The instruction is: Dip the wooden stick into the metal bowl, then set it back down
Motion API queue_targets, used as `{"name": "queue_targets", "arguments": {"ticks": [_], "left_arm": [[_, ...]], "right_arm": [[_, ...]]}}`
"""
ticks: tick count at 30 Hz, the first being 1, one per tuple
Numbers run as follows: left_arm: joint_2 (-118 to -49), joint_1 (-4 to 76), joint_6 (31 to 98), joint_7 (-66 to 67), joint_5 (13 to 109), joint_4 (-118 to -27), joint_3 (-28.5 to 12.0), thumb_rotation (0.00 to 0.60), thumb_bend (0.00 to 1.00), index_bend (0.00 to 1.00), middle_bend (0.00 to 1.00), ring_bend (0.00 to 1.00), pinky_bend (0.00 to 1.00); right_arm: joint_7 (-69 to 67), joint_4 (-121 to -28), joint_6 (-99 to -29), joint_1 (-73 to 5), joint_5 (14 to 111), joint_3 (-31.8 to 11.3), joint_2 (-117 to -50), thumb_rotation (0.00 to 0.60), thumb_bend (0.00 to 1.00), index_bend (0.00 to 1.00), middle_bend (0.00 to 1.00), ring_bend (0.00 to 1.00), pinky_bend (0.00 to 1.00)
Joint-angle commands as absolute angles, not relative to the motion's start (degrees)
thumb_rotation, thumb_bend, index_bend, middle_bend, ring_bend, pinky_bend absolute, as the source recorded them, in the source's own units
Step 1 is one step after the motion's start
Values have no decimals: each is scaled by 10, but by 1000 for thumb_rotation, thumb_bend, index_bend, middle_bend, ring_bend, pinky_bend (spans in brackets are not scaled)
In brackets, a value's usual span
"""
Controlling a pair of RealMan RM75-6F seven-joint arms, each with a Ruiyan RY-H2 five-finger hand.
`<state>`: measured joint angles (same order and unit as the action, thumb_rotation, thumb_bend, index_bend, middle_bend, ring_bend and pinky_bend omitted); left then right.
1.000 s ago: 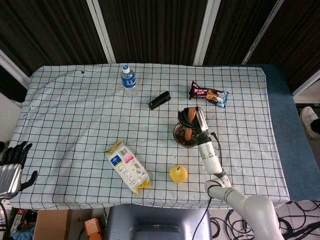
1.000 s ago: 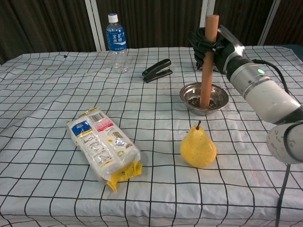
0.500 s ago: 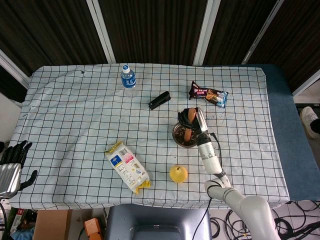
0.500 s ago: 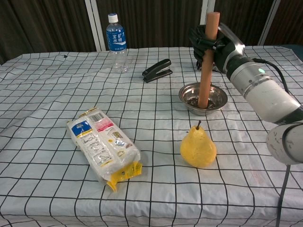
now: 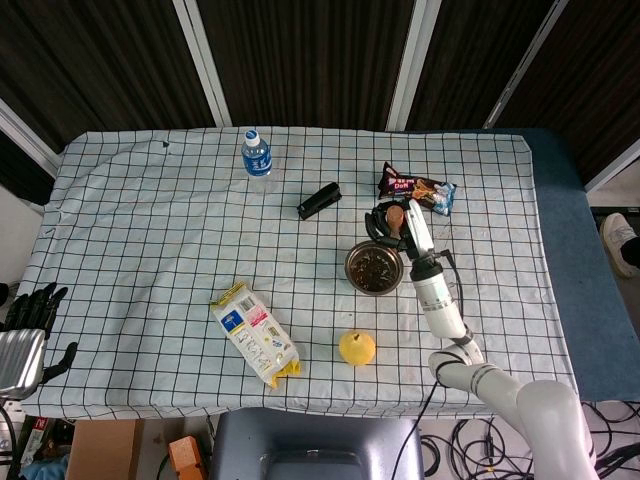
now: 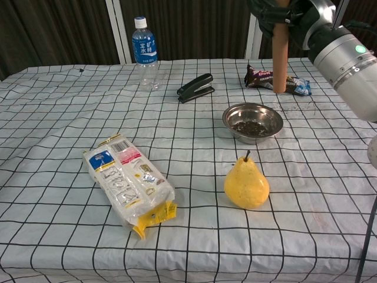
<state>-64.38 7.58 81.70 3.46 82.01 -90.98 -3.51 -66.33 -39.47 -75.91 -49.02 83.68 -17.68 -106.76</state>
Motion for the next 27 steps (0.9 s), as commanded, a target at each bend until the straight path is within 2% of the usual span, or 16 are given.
{"name": "queue_targets", "arguments": {"ticks": [1, 6, 16, 24, 27], "left_arm": [[-645, 76, 816, 37, 821, -911, -34, 600, 370, 0, 0, 0, 24], [-646, 79, 811, 39, 818, -910, -35, 600, 370, 0, 0, 0, 24], [-646, 82, 808, 38, 816, -911, -37, 600, 371, 0, 0, 0, 24], [-643, 81, 808, 32, 819, -911, -35, 600, 370, 0, 0, 0, 23], [-643, 80, 810, 32, 819, -911, -35, 600, 369, 0, 0, 0, 23]], "right_arm": [[-344, -391, -714, -408, 906, -38, -947, 600, 446, 1000, 953, 937, 938], [-257, -359, -685, -366, 899, -8, -945, 600, 445, 1000, 953, 921, 919], [-196, -219, -632, -336, 911, 29, -1025, 600, 445, 1000, 952, 904, 901], [-232, -161, -649, -332, 893, 5, -1081, 600, 445, 983, 952, 885, 876], [-251, -153, -649, -334, 884, -6, -1095, 600, 445, 906, 912, 865, 852]]}}
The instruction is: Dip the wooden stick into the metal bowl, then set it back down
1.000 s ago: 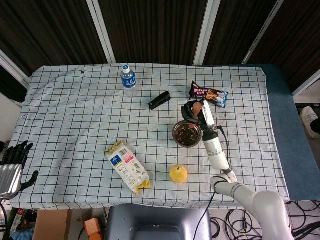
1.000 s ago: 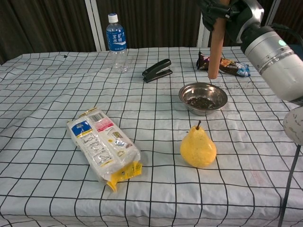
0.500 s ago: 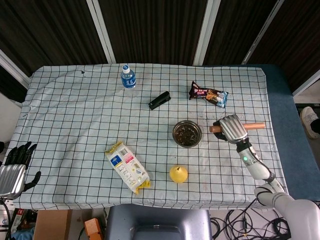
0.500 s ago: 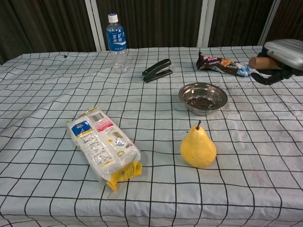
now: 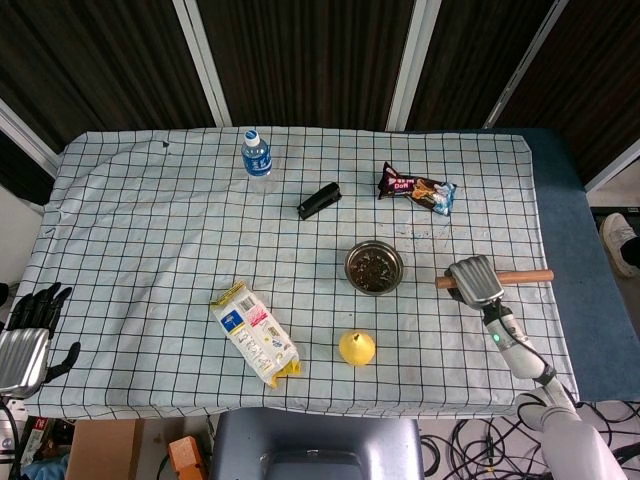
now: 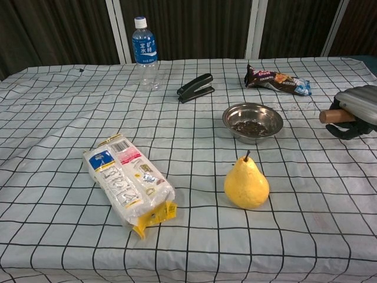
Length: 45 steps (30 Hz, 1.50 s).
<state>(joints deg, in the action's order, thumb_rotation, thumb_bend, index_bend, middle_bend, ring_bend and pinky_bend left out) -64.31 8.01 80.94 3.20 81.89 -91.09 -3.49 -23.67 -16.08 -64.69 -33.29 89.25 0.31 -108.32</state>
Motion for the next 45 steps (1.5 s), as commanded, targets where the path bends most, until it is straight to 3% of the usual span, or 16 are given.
{"name": "queue_targets", "arguments": {"ticks": [1, 4, 7, 13, 21, 31, 34, 36, 40, 42, 45], "left_arm": [[-643, 79, 810, 31, 819, -911, -35, 600, 370, 0, 0, 0, 23], [-642, 79, 809, 30, 820, -912, -33, 600, 371, 0, 0, 0, 23], [-641, 79, 809, 30, 821, -912, -33, 600, 371, 0, 0, 0, 23], [-640, 78, 811, 28, 822, -913, -32, 600, 371, 0, 0, 0, 24], [-639, 78, 811, 28, 822, -913, -32, 600, 371, 0, 0, 0, 24], [-639, 77, 813, 30, 823, -914, -31, 600, 371, 0, 0, 0, 24], [-639, 75, 816, 32, 824, -914, -31, 600, 371, 0, 0, 0, 24], [-639, 75, 818, 33, 826, -914, -31, 600, 371, 0, 0, 0, 24], [-641, 74, 822, 38, 831, -914, -29, 600, 373, 0, 0, 0, 24], [-642, 73, 826, 42, 837, -914, -27, 600, 374, 0, 0, 0, 23], [-646, 72, 833, 55, 848, -912, -23, 600, 375, 0, 0, 0, 20]], "right_arm": [[-255, -150, -650, -334, 883, -7, -1098, 600, 445, 866, 883, 852, 838], [-262, -140, -649, -334, 888, -3, -1103, 600, 445, 720, 774, 790, 770], [-245, -123, -649, -332, 895, 4, -1105, 599, 442, 566, 644, 654, 648], [-232, -121, -627, -329, 893, 4, -1100, 449, 324, 353, 428, 402, 457], [-224, -145, -614, -329, 886, -2, -1086, 355, 237, 182, 270, 235, 304], [-232, -217, -680, -308, 893, -3, -1045, 286, 211, 154, 257, 228, 302], [-224, -293, -761, -290, 891, -17, -1007, 279, 200, 128, 210, 187, 276], [-190, -396, -822, -265, 893, -23, -957, 278, 199, 86, 154, 137, 231], [-13, -694, -888, -191, 894, 4, -805, 279, 199, 4, 20, 3, 209], [103, -855, -904, -146, 872, 26, -727, 277, 198, 0, 0, 0, 163], [211, -966, -947, -91, 853, 48, -680, 280, 198, 0, 0, 0, 15]]}}
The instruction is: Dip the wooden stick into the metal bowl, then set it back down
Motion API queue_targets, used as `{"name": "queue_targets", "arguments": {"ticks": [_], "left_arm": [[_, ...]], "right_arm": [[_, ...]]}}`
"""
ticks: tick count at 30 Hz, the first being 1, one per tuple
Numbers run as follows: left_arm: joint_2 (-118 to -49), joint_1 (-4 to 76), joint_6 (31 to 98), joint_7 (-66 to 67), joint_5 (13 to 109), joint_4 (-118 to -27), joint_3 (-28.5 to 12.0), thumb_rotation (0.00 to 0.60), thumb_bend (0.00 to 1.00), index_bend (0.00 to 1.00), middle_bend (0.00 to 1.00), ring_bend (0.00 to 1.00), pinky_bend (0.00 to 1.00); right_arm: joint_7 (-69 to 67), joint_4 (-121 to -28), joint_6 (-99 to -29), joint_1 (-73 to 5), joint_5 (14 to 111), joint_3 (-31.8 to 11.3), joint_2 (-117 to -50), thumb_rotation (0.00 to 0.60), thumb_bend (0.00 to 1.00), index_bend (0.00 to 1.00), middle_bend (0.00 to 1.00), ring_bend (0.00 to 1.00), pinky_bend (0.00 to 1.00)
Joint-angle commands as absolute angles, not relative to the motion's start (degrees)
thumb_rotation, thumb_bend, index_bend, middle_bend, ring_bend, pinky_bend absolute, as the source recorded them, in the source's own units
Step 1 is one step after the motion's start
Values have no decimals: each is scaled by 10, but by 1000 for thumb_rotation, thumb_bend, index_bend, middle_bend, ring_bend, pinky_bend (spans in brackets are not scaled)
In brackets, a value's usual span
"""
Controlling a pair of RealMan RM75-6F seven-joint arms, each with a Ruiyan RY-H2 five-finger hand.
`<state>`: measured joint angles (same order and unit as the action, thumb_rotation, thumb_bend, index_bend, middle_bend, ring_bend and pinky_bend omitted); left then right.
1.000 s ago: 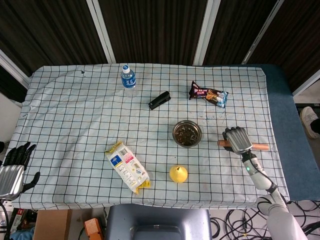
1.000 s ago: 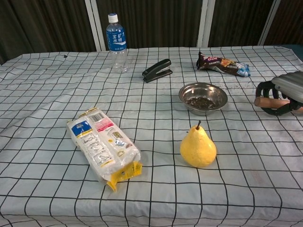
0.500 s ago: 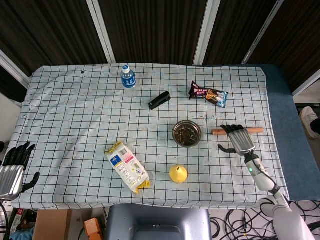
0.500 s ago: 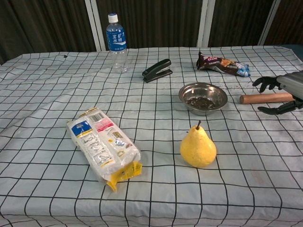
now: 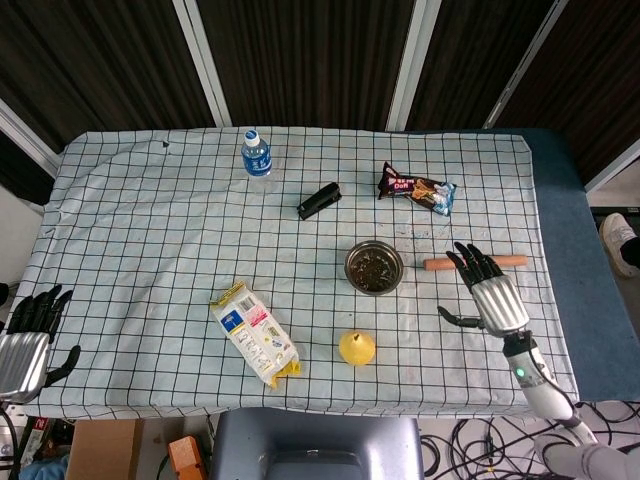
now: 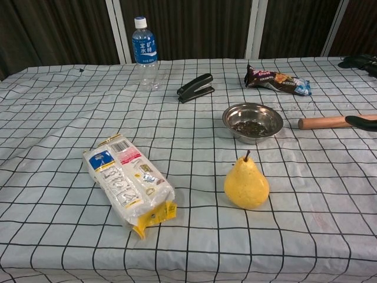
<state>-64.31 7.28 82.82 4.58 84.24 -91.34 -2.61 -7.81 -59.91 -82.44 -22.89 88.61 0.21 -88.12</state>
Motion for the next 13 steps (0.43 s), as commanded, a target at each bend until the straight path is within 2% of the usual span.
{"name": "queue_targets", "arguments": {"ticks": [1, 7, 13], "left_arm": [[-647, 71, 834, 64, 850, -911, -22, 600, 375, 0, 0, 0, 19], [-657, 69, 847, 88, 868, -910, -17, 600, 388, 0, 0, 0, 9], [-662, 65, 865, 78, 884, -901, -16, 600, 388, 0, 0, 0, 8]], "right_arm": [[221, -973, -956, -81, 852, 51, -679, 282, 199, 0, 0, 0, 0], [172, -950, -931, -68, 843, 46, -679, 309, 199, 0, 0, 0, 0], [162, -945, -921, -63, 848, 35, -678, 309, 198, 0, 0, 0, 0]]}}
